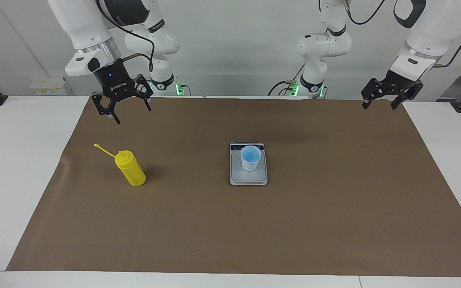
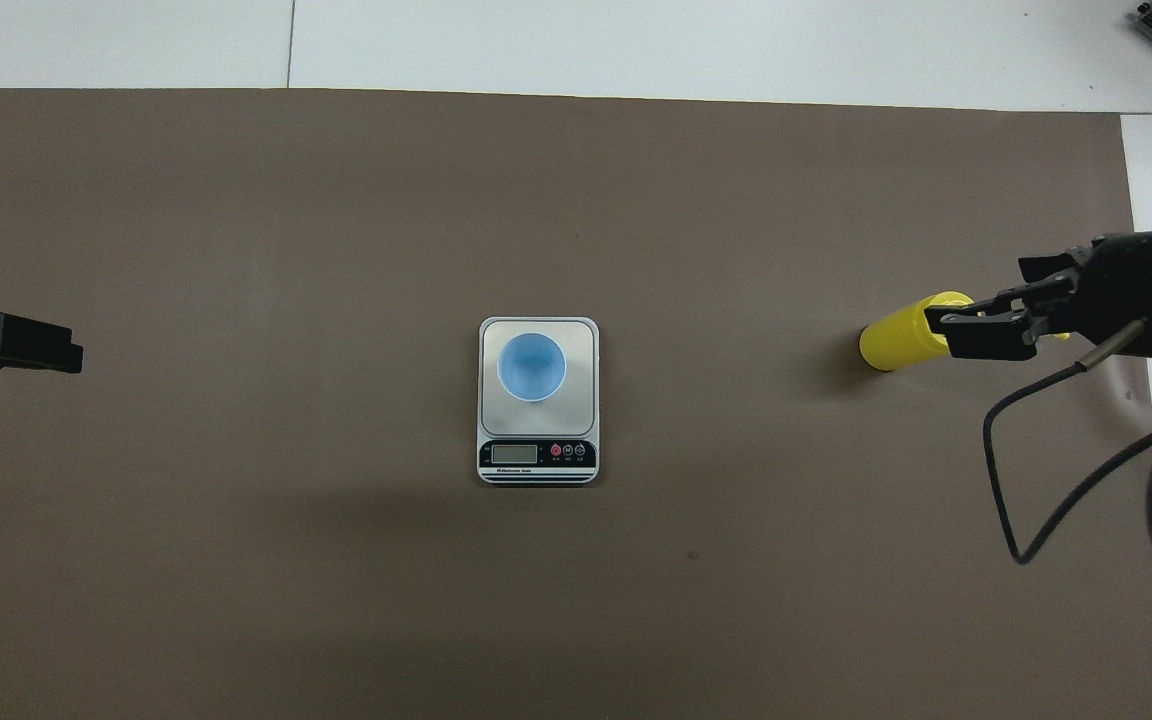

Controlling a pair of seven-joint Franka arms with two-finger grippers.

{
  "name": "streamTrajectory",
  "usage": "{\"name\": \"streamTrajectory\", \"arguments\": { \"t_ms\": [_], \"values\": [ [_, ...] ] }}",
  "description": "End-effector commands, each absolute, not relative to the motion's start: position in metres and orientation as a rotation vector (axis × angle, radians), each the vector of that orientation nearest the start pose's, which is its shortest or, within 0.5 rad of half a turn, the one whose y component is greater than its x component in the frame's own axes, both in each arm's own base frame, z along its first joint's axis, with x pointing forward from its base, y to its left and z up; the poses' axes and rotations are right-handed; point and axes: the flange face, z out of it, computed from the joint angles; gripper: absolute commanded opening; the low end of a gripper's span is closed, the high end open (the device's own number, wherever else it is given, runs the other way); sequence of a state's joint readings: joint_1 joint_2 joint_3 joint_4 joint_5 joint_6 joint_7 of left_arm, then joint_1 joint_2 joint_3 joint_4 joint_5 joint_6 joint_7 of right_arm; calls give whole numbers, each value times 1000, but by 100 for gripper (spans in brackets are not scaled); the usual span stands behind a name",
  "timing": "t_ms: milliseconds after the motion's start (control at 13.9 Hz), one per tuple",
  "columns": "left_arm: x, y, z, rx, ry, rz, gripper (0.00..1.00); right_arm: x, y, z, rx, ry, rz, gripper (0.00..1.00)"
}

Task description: Pour seasoning into cup on scale with both arms

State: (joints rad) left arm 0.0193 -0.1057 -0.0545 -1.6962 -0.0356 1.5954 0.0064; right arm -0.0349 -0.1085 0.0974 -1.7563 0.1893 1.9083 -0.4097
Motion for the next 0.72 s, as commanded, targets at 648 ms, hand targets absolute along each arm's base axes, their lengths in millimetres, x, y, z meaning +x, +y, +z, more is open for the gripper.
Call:
{"name": "streamTrajectory", "arguments": {
  "t_ms": [648],
  "values": [
    [513, -22, 625, -3181, 41, -16, 100, 564, 53, 649, -3140, -266, -163, 100]
  ]
}}
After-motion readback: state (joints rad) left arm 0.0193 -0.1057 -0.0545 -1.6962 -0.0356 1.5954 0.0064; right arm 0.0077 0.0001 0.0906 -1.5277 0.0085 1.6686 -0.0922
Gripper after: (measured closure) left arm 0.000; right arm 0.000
